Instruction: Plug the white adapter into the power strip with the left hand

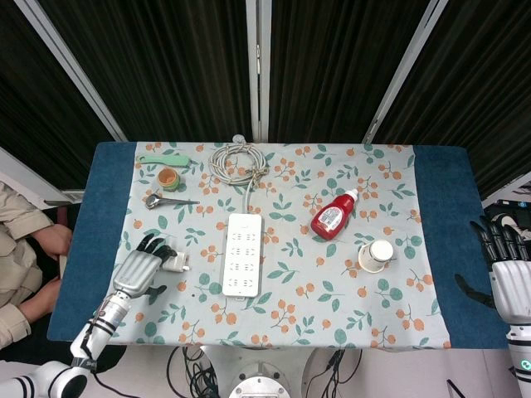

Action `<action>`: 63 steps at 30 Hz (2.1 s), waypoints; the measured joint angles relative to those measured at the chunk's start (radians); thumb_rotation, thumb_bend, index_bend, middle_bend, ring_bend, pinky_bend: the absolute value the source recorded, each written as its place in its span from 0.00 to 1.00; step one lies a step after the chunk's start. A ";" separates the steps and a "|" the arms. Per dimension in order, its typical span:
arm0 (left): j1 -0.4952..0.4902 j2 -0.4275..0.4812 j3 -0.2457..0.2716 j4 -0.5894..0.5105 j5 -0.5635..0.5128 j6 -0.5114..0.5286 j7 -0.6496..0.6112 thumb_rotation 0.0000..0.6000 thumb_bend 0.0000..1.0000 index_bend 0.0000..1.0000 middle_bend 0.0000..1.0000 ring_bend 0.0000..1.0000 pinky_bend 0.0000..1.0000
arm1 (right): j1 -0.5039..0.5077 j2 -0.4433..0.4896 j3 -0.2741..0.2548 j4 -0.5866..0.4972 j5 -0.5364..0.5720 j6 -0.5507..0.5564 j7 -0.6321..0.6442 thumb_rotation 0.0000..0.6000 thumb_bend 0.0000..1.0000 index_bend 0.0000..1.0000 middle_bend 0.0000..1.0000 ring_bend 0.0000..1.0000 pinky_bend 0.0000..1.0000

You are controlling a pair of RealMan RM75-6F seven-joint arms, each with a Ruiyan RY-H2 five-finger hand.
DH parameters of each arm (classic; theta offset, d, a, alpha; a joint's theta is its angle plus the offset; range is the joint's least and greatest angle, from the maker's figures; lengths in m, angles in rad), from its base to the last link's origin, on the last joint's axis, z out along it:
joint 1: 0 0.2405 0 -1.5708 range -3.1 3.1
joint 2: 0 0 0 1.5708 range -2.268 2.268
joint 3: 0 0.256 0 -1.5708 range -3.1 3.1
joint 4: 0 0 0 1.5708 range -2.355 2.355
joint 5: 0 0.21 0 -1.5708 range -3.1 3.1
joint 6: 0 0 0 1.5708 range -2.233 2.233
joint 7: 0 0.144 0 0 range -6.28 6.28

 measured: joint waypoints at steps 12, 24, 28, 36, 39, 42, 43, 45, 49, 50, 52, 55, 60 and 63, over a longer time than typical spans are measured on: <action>-0.024 -0.007 -0.001 0.016 -0.049 -0.045 -0.017 1.00 0.16 0.20 0.30 0.09 0.02 | -0.004 -0.009 -0.003 0.007 0.008 -0.006 0.010 1.00 0.16 0.00 0.00 0.00 0.00; -0.054 -0.035 -0.016 0.074 -0.075 -0.079 -0.083 1.00 0.16 0.19 0.36 0.14 0.02 | -0.016 -0.016 -0.005 0.016 0.011 0.003 0.021 1.00 0.16 0.00 0.00 0.00 0.00; -0.053 -0.038 -0.022 0.074 -0.070 -0.053 -0.104 1.00 0.16 0.18 0.35 0.14 0.02 | -0.017 -0.018 -0.005 0.018 0.015 0.002 0.022 1.00 0.16 0.00 0.00 0.00 0.00; -0.064 -0.063 -0.045 0.074 -0.055 -0.022 -0.138 1.00 0.16 0.18 0.34 0.14 0.03 | -0.017 -0.018 -0.004 0.019 0.016 -0.001 0.022 1.00 0.16 0.00 0.00 0.00 0.00; -0.072 -0.076 -0.060 0.068 -0.074 -0.019 -0.111 1.00 0.16 0.19 0.34 0.14 0.04 | -0.019 -0.017 -0.004 0.019 0.017 0.000 0.023 1.00 0.16 0.00 0.00 0.00 0.00; -0.078 -0.091 -0.076 0.050 -0.114 -0.016 -0.069 1.00 0.16 0.20 0.34 0.14 0.04 | -0.021 -0.018 -0.004 0.020 0.019 0.001 0.025 1.00 0.16 0.00 0.00 0.00 0.00; -0.080 -0.097 -0.081 0.044 -0.130 -0.016 -0.048 1.00 0.16 0.20 0.34 0.14 0.04 | -0.022 -0.018 -0.005 0.021 0.019 0.001 0.026 1.00 0.16 0.00 0.00 0.00 0.00; -0.084 -0.105 -0.087 0.036 -0.156 -0.017 -0.011 1.00 0.16 0.20 0.34 0.14 0.05 | -0.023 -0.019 -0.005 0.024 0.019 0.001 0.028 1.00 0.16 0.00 0.00 0.00 0.00; -0.092 -0.124 -0.094 0.025 -0.218 -0.013 0.088 1.00 0.16 0.23 0.34 0.16 0.05 | -0.025 -0.019 -0.005 0.028 0.020 0.003 0.034 1.00 0.16 0.00 0.00 0.00 0.00; -0.093 -0.129 -0.095 0.025 -0.231 -0.009 0.112 1.00 0.16 0.23 0.34 0.17 0.05 | -0.026 -0.019 -0.005 0.029 0.020 0.003 0.036 1.00 0.16 0.00 0.00 0.00 0.00; -0.096 -0.138 -0.097 0.025 -0.258 0.004 0.169 1.00 0.16 0.25 0.34 0.18 0.06 | -0.027 -0.019 -0.005 0.031 0.019 0.004 0.037 1.00 0.16 0.00 0.00 0.00 0.00; -0.097 -0.147 -0.099 0.022 -0.295 0.030 0.225 1.00 0.16 0.29 0.35 0.18 0.05 | -0.027 -0.021 -0.005 0.032 0.020 0.003 0.039 1.00 0.16 0.00 0.00 0.00 0.00; -0.101 -0.150 -0.093 0.035 -0.303 0.040 0.250 1.00 0.17 0.33 0.36 0.18 0.05 | -0.025 -0.024 -0.005 0.034 0.020 -0.001 0.040 1.00 0.16 0.00 0.00 0.00 0.00; -0.106 -0.156 -0.089 0.058 -0.300 0.045 0.261 1.00 0.16 0.34 0.37 0.18 0.05 | -0.026 -0.024 -0.004 0.032 0.020 0.001 0.038 1.00 0.16 0.00 0.00 0.00 0.00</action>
